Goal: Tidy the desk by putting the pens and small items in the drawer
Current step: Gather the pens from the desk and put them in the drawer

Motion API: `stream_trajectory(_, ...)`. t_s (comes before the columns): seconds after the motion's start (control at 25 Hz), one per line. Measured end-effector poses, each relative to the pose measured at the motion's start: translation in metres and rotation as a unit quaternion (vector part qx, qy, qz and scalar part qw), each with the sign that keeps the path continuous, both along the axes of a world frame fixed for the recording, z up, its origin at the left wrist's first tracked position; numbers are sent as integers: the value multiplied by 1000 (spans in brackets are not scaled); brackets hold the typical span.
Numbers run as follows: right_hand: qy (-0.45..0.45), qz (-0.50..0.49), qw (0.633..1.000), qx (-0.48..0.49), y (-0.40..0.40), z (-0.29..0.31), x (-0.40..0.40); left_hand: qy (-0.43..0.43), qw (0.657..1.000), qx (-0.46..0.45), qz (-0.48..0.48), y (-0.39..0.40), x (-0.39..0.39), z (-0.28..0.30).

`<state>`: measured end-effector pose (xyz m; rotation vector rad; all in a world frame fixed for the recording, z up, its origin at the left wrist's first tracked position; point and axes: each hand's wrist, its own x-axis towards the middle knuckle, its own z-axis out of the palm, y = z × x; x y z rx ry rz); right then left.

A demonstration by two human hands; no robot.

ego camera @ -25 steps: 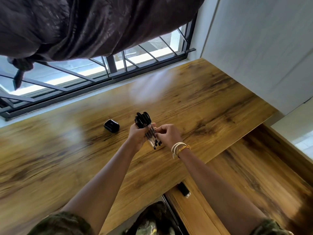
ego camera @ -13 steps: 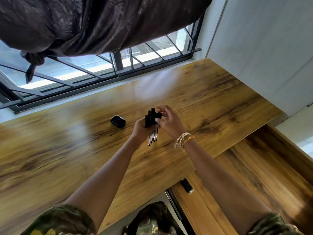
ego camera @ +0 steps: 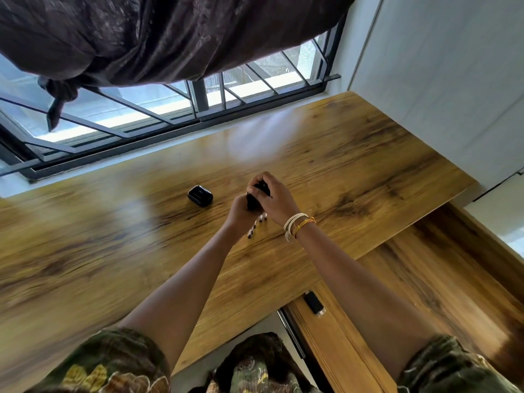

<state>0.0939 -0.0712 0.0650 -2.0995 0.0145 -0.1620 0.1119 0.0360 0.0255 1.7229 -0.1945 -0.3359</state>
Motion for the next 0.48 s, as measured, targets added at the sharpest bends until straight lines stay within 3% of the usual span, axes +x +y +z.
stream_trajectory(0.16,-12,5,1000,-3,5,6,7,-22,1000,13,-6,-1,5,10)
stream_trajectory(0.48,7,7,1000,23,7,-2,3,33,999,4,-9,1,0,-3)
